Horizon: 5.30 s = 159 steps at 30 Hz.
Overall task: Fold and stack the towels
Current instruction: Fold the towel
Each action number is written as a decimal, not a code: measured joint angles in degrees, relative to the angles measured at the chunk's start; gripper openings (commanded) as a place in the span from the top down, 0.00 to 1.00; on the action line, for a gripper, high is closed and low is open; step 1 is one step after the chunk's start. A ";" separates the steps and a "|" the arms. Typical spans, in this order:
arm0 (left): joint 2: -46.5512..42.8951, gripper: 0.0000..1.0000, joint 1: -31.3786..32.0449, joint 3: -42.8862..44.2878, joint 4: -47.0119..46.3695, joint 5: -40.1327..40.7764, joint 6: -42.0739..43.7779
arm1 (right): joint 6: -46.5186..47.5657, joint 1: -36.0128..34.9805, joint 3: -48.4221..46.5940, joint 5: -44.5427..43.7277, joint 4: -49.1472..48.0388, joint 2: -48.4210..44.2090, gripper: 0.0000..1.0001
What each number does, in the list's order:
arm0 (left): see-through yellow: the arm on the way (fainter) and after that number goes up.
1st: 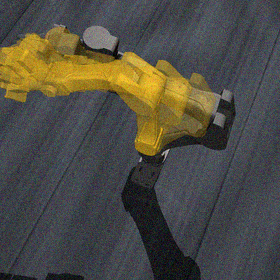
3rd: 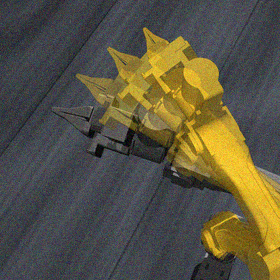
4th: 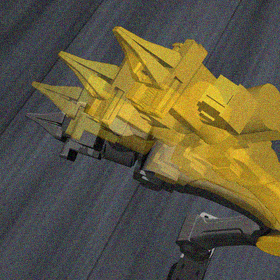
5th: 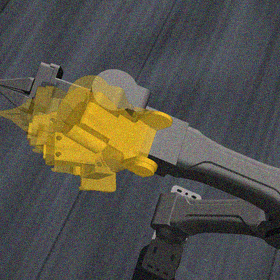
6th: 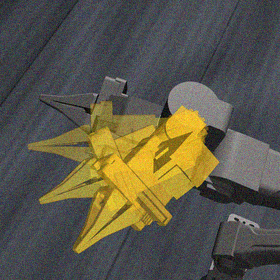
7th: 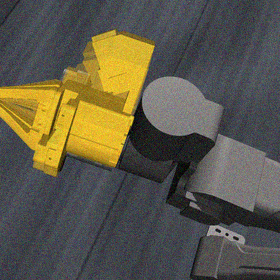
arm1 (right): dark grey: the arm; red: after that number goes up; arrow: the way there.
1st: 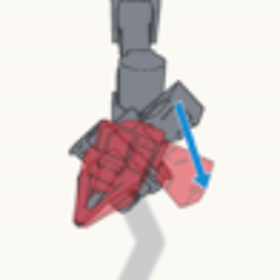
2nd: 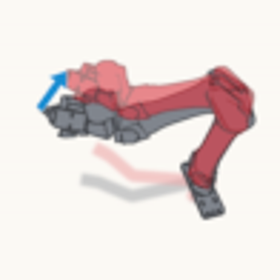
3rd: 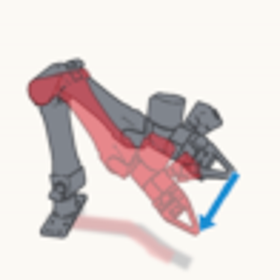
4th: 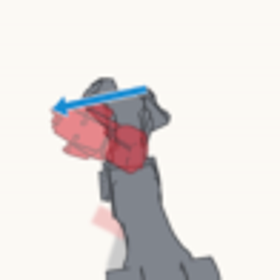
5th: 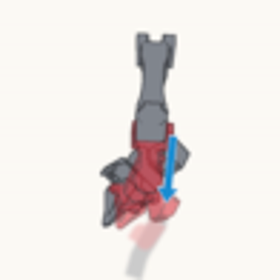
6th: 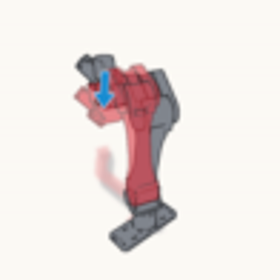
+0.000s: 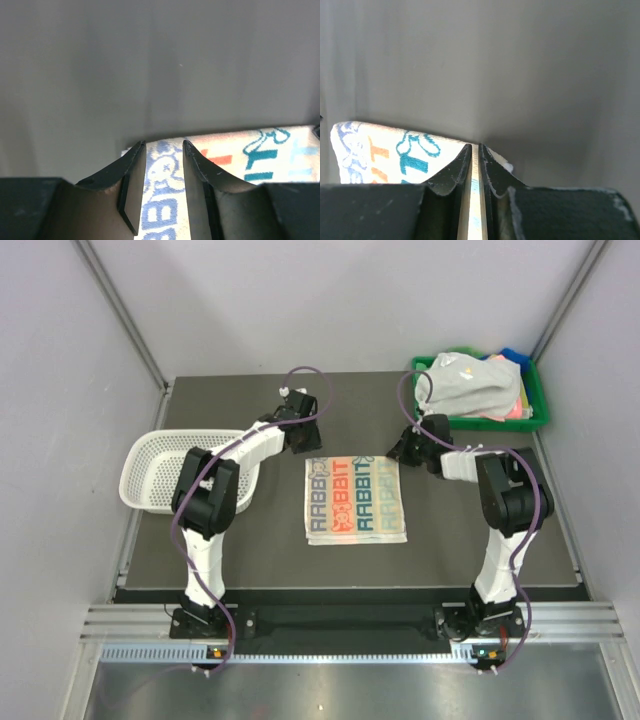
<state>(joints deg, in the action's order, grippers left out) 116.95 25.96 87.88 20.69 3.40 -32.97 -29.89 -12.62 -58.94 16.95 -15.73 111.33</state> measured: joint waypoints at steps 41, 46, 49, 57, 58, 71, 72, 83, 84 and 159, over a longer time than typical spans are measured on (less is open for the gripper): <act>4.22 0.60 -0.59 1.29 5.01 3.93 5.05 | 12.33 -3.80 -5.31 -14.08 18.29 -3.34 0.63; 4.24 0.62 -0.59 1.01 3.98 3.67 4.92 | 12.31 -4.48 -6.43 -14.05 17.79 -2.16 0.67; 4.33 0.67 -0.59 0.83 2.97 3.48 4.79 | 12.22 -4.52 -6.86 -14.05 17.29 -1.55 0.76; 4.74 0.75 -0.59 0.83 1.14 3.28 4.59 | 12.17 -4.52 -9.01 -14.32 18.40 -0.13 0.95; 4.85 0.77 -0.59 0.83 0.70 3.26 4.59 | 12.17 -4.52 -9.49 -14.32 18.78 0.15 0.96; 6.38 1.00 -1.14 1.81 -4.46 1.70 4.57 | 12.31 -3.78 -12.76 -14.21 19.32 1.29 1.00; 6.38 1.00 -1.27 1.81 -4.96 1.66 4.55 | 12.31 -3.67 -12.76 -14.10 18.97 1.27 1.00; -0.44 1.00 -2.21 -8.00 -16.61 -0.22 4.17 | 12.26 -2.80 -7.50 -13.29 12.28 -6.29 0.99; -1.44 1.00 -2.21 -8.98 -17.40 -0.46 4.09 | 12.22 -2.80 -6.78 -13.14 11.72 -7.26 1.00; -22.27 0.76 6.73 -37.20 -16.09 -0.70 -6.19 | -2.29 -13.20 32.28 -20.63 5.95 -38.18 0.82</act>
<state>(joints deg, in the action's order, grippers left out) 94.67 32.69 50.68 4.60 2.70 -39.16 -32.18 -25.82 -26.65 -3.68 -9.78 73.14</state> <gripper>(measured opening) 0.257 0.199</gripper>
